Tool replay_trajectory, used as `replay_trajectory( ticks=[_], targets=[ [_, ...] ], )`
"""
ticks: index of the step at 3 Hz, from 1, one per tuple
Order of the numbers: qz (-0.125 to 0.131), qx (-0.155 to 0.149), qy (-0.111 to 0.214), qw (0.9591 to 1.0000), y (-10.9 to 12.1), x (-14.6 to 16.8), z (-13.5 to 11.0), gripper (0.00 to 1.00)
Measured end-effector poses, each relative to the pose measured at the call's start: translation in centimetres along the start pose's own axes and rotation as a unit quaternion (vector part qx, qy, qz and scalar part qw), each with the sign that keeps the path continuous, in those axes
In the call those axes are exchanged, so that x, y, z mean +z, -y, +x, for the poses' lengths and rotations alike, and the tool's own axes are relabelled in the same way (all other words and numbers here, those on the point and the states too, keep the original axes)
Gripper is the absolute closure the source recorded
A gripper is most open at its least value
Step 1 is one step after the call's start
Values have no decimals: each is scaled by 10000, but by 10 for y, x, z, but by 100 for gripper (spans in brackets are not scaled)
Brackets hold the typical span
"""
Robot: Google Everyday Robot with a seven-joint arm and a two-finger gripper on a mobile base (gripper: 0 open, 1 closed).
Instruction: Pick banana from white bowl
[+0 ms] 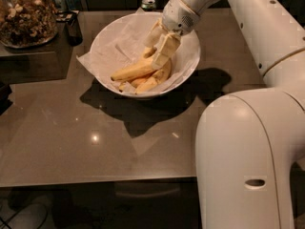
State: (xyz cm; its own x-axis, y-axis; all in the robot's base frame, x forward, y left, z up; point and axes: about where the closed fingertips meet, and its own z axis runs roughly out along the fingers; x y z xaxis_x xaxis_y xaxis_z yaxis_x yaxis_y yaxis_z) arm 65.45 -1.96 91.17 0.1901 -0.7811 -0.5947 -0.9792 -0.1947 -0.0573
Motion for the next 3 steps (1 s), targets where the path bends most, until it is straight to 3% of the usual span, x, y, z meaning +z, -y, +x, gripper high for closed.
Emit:
replay_trajectory(
  ticks=[3],
  targets=[
    [-222, 83, 376, 9990, -1, 21, 13, 37]
  ],
)
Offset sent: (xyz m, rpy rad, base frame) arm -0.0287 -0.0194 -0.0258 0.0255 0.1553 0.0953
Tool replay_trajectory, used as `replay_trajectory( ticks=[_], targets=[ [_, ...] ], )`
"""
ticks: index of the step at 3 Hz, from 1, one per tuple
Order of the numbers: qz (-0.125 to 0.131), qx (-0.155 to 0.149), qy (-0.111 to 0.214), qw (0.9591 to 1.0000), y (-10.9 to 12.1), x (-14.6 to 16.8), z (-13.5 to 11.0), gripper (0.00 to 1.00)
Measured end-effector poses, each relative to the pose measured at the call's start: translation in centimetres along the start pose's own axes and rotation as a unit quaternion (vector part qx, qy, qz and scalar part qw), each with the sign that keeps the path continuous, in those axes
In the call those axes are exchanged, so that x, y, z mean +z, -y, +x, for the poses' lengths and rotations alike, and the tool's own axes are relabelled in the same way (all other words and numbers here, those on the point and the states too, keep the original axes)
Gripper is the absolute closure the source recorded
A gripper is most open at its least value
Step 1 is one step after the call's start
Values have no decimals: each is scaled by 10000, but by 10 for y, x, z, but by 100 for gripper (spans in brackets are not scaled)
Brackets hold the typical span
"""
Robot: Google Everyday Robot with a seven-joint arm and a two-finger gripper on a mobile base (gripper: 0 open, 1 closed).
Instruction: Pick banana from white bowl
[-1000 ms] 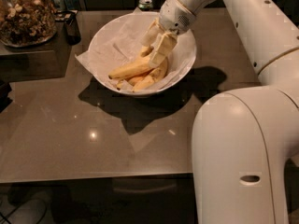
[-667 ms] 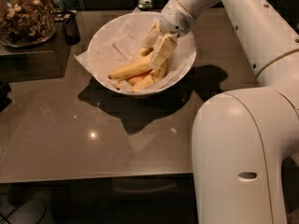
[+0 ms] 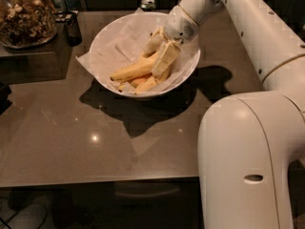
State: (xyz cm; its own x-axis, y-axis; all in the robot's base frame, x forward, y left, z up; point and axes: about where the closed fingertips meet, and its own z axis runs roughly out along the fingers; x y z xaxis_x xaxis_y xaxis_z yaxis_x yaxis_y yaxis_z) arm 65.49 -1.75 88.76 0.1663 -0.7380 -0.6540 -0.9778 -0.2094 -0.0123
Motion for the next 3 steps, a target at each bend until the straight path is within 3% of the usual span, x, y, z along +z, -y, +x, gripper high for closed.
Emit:
replay_trajectory(
  ticks=[2, 3],
  targets=[
    [-47, -13, -31, 10000, -1, 3, 0, 79],
    [102, -27, -138, 9998, -3, -3, -3, 99]
  ],
)
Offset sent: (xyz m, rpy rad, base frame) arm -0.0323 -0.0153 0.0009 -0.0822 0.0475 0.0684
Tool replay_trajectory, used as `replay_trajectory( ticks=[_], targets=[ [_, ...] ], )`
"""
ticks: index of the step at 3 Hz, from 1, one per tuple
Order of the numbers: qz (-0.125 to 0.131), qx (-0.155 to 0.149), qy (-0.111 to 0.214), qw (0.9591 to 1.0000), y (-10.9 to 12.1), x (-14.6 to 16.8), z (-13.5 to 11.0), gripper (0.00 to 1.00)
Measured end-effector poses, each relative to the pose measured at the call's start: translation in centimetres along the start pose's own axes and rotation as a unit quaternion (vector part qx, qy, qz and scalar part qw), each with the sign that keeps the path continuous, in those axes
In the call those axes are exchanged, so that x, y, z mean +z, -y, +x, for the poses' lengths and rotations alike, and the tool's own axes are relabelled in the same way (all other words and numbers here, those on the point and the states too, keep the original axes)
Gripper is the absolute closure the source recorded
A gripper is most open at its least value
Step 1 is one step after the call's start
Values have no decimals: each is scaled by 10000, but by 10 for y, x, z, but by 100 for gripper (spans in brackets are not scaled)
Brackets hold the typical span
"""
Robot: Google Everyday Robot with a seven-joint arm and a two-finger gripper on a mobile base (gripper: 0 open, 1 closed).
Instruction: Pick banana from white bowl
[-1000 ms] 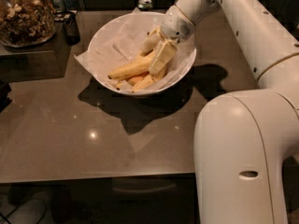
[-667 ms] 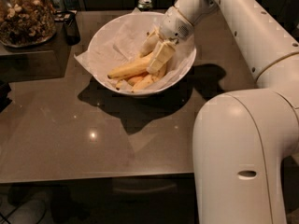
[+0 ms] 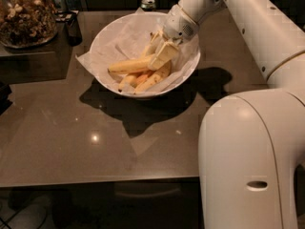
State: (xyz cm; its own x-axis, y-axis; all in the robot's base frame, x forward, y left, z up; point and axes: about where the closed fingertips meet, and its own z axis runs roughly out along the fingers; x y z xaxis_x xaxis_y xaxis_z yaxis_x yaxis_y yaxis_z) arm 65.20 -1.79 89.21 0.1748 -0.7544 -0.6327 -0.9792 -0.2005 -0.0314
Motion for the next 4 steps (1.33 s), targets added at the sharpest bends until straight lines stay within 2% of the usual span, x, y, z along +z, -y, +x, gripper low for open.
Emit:
replay_trajectory(
  ticks=[1, 2, 3, 4],
  targets=[
    [325, -19, -241, 9992, -4, -16, -7, 100],
    [775, -248, -141, 9966, -19, -45, -25, 100],
    [1281, -750, 351, 9883, -49, -83, -53, 100],
    [1748, -1159, 978, 9729, -92, -110, -81, 100]
  ],
)
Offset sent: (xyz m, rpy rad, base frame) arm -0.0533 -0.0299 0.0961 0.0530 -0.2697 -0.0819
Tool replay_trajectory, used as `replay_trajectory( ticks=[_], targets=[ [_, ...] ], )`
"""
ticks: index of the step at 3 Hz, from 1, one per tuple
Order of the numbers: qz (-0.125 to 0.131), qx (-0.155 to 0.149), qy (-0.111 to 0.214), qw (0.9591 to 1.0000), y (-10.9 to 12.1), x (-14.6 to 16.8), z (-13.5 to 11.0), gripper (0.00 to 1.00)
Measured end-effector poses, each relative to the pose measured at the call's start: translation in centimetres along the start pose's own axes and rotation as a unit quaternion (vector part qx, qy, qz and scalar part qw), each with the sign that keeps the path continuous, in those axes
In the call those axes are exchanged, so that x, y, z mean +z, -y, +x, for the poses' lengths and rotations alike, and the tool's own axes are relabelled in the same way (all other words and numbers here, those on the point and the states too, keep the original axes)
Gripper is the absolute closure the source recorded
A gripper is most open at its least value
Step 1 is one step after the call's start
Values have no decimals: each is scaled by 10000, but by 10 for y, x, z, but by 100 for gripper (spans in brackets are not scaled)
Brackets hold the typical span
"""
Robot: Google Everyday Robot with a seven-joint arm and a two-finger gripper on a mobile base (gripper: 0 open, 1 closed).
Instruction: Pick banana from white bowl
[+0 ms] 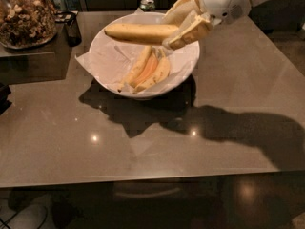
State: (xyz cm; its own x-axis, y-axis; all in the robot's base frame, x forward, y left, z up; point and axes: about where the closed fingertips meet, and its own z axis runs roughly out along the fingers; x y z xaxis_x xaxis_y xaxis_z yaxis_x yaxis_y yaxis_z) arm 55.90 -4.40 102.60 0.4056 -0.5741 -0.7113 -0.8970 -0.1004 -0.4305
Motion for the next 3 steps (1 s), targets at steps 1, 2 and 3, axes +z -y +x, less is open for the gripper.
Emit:
replay_trajectory(
  ticks=[1, 2, 3],
  targets=[
    [664, -120, 437, 9968, -31, -25, -40, 100],
    [809, 213, 472, 9954, -53, -26, -22, 100],
    [795, 213, 463, 9955, -53, -26, -22, 100]
  ],
)
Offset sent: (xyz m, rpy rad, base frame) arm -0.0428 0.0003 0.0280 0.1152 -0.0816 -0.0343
